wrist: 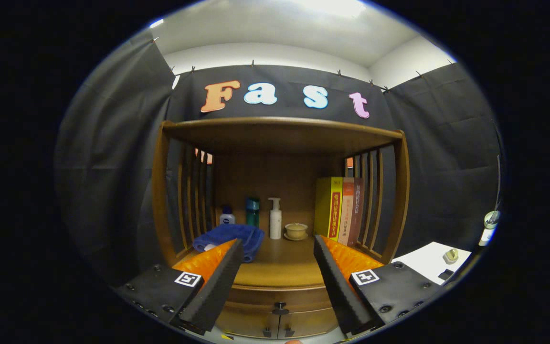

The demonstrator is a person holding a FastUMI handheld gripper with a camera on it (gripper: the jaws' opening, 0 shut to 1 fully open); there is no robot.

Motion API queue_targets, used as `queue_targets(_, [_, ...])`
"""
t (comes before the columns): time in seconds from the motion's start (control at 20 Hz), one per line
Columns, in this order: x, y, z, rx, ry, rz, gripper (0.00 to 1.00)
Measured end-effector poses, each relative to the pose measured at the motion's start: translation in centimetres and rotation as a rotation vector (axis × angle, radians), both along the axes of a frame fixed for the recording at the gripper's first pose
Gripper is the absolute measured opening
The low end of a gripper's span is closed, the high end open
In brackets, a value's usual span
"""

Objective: Pull open the drawer, take out the items inside it, and place them on the countertop above the cabinet.

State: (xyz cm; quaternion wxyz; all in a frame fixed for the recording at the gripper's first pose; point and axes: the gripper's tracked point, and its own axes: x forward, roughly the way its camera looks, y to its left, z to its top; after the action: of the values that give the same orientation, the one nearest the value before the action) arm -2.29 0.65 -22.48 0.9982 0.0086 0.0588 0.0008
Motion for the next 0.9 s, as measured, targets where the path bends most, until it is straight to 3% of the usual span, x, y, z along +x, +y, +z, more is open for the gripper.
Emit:
queue_targets(0.6, [-0.8, -1.9, -20.1, 0.096, 0.174, -0.057, 0.99])
queue_targets(0.9, [0.0, -2.2, -26.7, 0.052, 0.247, -0.053, 0.99])
